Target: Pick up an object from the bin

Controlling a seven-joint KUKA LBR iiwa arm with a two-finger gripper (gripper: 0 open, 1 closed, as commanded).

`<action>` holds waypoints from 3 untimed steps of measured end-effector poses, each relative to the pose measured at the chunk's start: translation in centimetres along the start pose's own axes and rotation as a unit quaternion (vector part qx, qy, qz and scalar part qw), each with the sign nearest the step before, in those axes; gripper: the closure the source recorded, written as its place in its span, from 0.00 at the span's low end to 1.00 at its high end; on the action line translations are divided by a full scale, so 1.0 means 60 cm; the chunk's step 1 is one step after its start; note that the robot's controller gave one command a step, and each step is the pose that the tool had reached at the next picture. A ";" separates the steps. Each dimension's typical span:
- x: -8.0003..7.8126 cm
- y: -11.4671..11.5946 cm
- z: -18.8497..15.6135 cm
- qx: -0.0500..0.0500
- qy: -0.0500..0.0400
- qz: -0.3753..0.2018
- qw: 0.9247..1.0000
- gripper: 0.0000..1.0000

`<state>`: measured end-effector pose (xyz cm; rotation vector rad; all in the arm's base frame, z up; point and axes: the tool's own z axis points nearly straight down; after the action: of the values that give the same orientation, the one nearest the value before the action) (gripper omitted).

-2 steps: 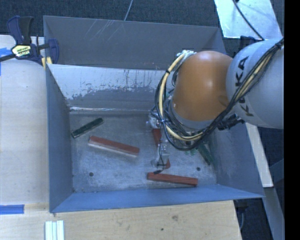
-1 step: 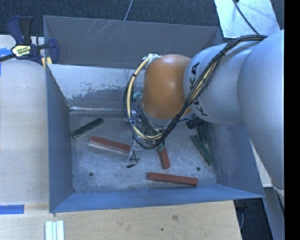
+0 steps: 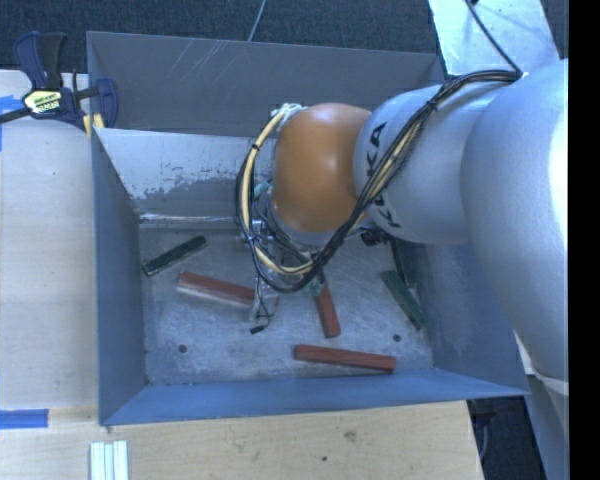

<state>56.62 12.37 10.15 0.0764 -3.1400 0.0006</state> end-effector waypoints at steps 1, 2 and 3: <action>-0.028 0.026 -0.024 -0.001 -0.002 0.047 0.999 0.00; 0.004 0.038 0.027 -0.001 -0.002 0.133 0.991 0.00; -0.016 0.041 0.050 -0.001 -0.002 0.119 0.993 1.00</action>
Offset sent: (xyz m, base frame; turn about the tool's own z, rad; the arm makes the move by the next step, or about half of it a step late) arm -0.0142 0.0262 -0.0315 0.3293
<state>57.43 14.88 7.14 -0.2979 -3.1315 -0.0027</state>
